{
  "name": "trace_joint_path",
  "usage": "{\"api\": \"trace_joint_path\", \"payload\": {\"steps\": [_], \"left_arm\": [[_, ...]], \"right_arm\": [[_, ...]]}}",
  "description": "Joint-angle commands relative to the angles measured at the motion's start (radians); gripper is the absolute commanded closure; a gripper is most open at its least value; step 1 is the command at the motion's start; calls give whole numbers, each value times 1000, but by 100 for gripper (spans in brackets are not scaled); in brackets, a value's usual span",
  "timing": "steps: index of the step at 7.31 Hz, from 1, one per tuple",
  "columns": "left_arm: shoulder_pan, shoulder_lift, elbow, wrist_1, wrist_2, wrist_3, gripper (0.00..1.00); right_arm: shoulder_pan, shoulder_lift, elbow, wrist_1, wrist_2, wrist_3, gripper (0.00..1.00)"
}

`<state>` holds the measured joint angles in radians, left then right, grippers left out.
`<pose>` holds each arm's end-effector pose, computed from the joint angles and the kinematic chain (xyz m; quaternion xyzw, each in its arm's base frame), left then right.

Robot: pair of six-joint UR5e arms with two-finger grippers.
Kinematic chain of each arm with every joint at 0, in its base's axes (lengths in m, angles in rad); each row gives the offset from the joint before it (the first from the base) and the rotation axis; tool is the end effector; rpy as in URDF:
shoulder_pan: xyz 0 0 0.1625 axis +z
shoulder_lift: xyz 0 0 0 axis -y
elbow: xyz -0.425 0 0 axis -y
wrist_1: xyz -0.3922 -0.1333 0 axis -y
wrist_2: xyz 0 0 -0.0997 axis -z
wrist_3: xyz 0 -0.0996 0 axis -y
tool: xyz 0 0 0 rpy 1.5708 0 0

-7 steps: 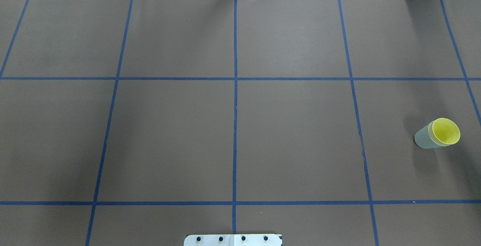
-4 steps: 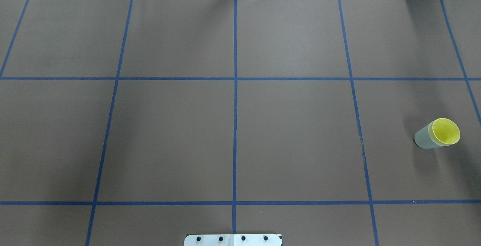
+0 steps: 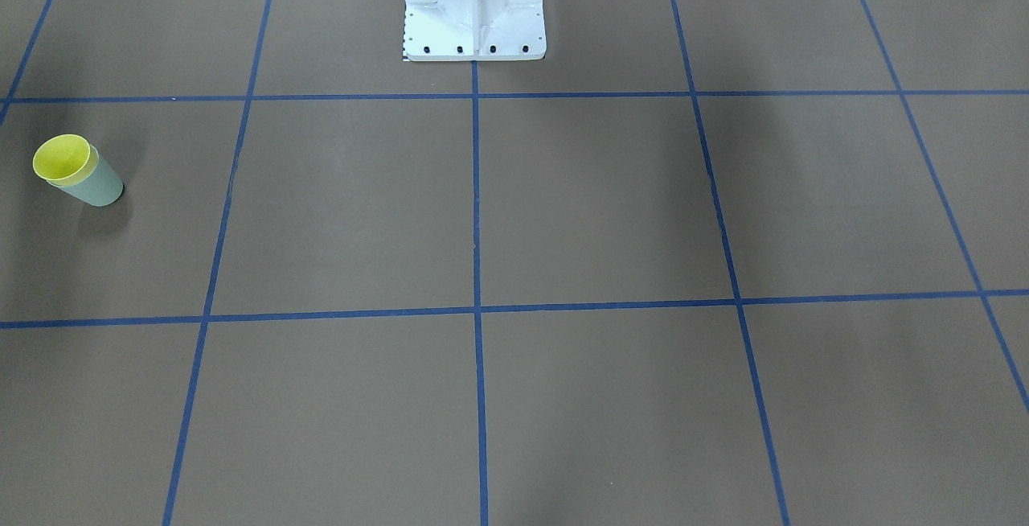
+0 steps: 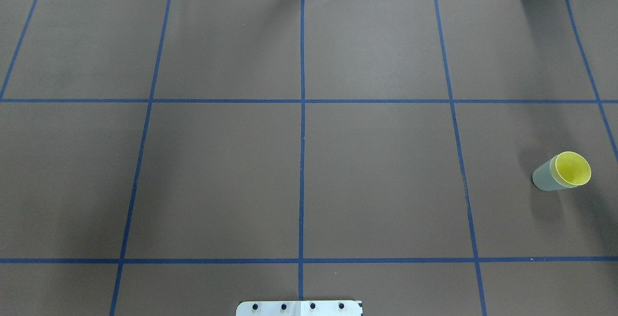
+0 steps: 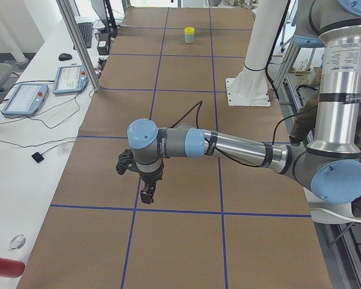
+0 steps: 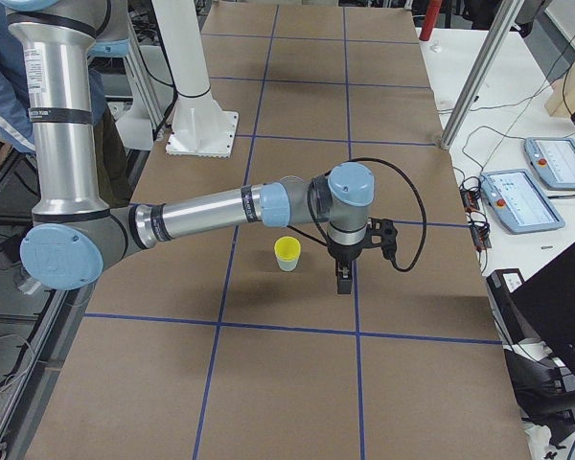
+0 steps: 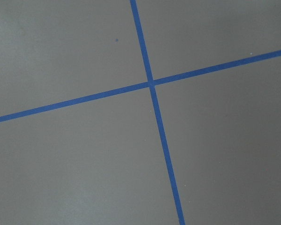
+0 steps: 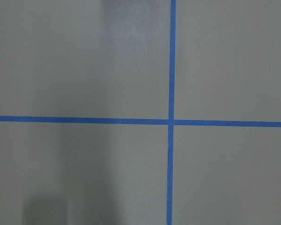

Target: Transfer and stack yellow cup on green cup

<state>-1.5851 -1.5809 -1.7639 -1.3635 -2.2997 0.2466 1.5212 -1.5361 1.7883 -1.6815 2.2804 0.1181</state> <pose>-0.0739 -0.4868 0.5830 0.0445 0.3537 0.1076 0.9281 0.0433 -0.5067 0.5501 0.0370 -0.3509 0.0075 0.9357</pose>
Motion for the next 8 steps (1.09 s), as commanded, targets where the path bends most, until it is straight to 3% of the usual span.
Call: {"api": "trace_joint_path", "payload": {"steps": [1, 8], "left_arm": [[-1, 7, -8, -2, -4, 0, 0], [-3, 15, -12, 0, -33, -3, 0]], "right_arm": [[-9, 7, -1, -4, 1, 0, 0], [-19, 11, -3, -7, 11, 6, 0]]}}
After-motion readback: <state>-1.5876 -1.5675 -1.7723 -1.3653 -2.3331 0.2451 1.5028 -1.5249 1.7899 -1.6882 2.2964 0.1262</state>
